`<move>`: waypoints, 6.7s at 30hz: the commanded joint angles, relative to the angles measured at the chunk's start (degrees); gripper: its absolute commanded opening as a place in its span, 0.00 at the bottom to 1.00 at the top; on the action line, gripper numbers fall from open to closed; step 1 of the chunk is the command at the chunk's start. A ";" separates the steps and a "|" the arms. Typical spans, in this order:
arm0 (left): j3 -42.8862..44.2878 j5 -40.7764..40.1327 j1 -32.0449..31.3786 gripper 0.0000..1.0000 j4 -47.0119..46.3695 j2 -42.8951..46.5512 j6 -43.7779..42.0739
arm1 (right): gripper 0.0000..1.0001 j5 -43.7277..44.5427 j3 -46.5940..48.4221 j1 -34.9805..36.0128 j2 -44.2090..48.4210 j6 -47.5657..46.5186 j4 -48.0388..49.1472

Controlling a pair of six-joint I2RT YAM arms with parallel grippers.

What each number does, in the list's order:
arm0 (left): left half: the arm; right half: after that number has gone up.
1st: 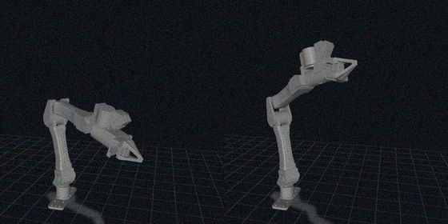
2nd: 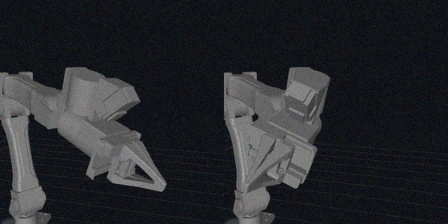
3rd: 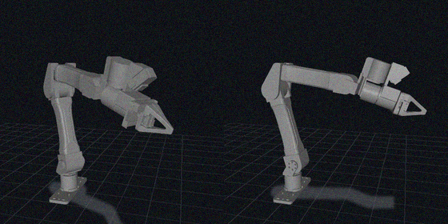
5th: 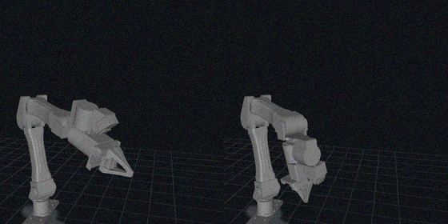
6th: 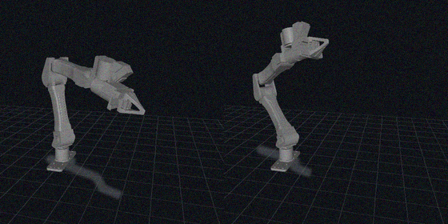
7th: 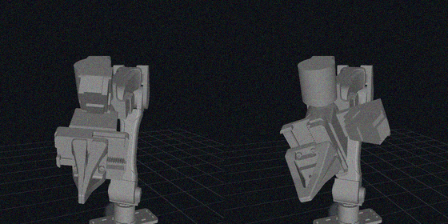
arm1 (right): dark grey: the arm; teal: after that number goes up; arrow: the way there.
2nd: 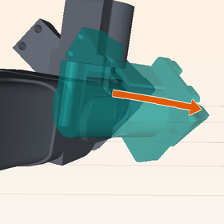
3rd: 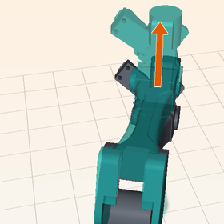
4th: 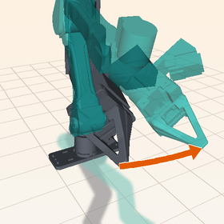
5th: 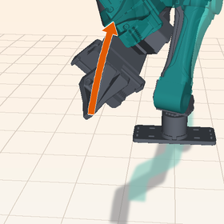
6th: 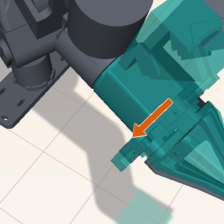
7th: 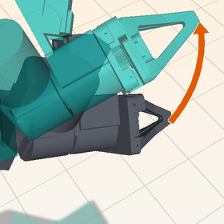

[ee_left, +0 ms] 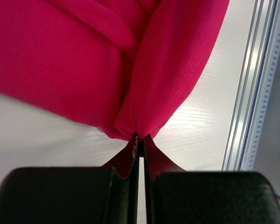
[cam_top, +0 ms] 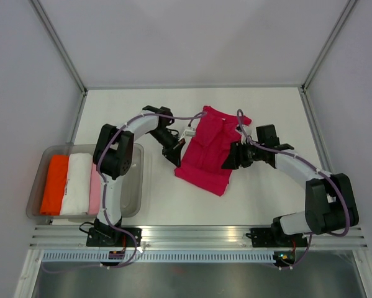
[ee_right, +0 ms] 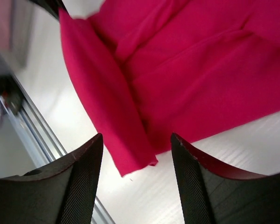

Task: Roll the t-shirts
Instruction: Roll the tshirt

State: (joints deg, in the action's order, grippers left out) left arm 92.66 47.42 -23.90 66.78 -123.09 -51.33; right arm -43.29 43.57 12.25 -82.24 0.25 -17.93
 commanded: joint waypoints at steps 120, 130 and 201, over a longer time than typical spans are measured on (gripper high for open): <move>-43.27 -28.53 -17.93 0.77 -54.48 30.81 -21.53 | 0.04 17.01 -24.23 2.34 7.27 40.53 26.28; -43.36 -28.97 -18.11 0.42 -54.74 28.43 -18.90 | 0.41 21.31 -16.07 2.43 15.95 27.55 10.48; -13.07 -7.43 -6.69 0.02 -2.72 17.02 -14.77 | 0.00 15.69 -6.13 25.57 15.71 -32.44 -10.83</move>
State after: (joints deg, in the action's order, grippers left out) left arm 72.03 37.65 -32.36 59.48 -101.71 -64.53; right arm -21.56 36.16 41.82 -65.63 -32.73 -29.28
